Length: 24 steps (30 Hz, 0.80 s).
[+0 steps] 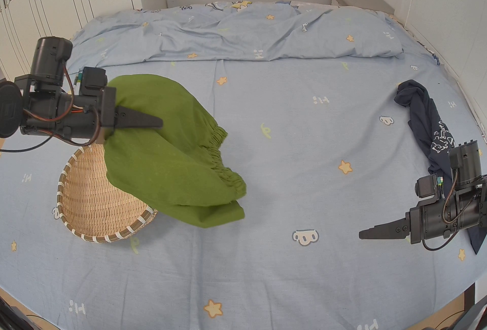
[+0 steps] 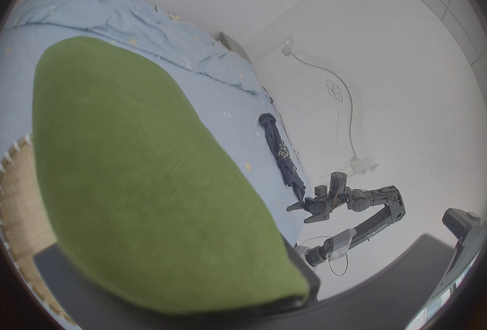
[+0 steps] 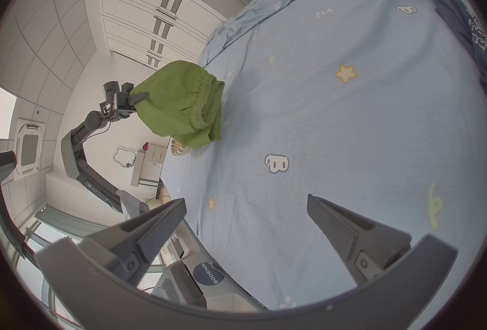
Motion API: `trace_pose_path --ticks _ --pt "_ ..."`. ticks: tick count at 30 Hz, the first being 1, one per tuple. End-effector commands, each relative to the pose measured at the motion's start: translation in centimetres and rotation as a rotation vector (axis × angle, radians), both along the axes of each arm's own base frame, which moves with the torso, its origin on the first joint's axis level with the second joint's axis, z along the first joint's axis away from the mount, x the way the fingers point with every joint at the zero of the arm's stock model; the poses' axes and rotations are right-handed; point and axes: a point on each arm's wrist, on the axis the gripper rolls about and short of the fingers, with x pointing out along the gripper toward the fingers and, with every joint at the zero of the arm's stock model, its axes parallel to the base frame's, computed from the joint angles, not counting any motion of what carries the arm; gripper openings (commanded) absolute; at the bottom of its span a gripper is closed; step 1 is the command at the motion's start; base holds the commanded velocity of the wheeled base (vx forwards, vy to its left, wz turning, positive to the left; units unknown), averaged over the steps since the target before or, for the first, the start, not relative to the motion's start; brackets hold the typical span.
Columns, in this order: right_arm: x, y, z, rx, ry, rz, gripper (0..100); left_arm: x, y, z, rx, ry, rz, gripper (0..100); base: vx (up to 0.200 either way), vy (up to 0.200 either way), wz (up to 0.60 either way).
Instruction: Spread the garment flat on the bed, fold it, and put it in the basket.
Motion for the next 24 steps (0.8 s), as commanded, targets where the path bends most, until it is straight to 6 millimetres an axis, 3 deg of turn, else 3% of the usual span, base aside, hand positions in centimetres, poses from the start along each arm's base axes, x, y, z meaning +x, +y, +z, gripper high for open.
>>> trace_pose_path --ticks 1,5,9,12,15,21,22,24 --pt "0.0 0.0 -0.1 -0.002 0.0 0.003 100 -2.2 3.9 3.6 -0.013 -0.133 0.126 0 0.0 0.0 0.0" --pt "-0.2 0.0 0.0 -0.001 -0.006 0.004 100 -2.2 6.7 4.4 -0.011 -0.174 0.225 0 0.0 0.0 0.0" --pt "-0.2 0.1 0.1 -0.001 -0.008 0.009 100 -2.1 8.0 4.2 -0.008 -0.181 0.27 0 0.0 0.0 0.0" --pt "-0.3 0.1 0.1 0.001 -0.009 0.012 100 -1.5 8.7 2.9 -0.015 -0.117 0.296 0 0.0 0.0 0.0" --pt "-0.4 0.3 0.2 0.003 -0.013 0.022 100 -1.1 9.8 0.1 -0.036 0.001 0.346 0 0.0 0.0 0.0" --pt "-1.1 0.7 0.5 0.006 -0.024 0.049 100 -2.2 12.4 -4.0 -0.095 0.199 0.463 0 0.0 0.0 0.0" --pt "-1.2 1.0 0.5 0.007 -0.021 0.062 100 -2.9 13.5 -5.4 -0.119 0.261 0.502 0 0.0 0.0 0.0" --pt "-1.3 1.1 0.4 0.005 -0.02 0.067 100 -3.3 14.0 -6.2 -0.129 0.29 0.523 0 0.0 0.0 0.0"
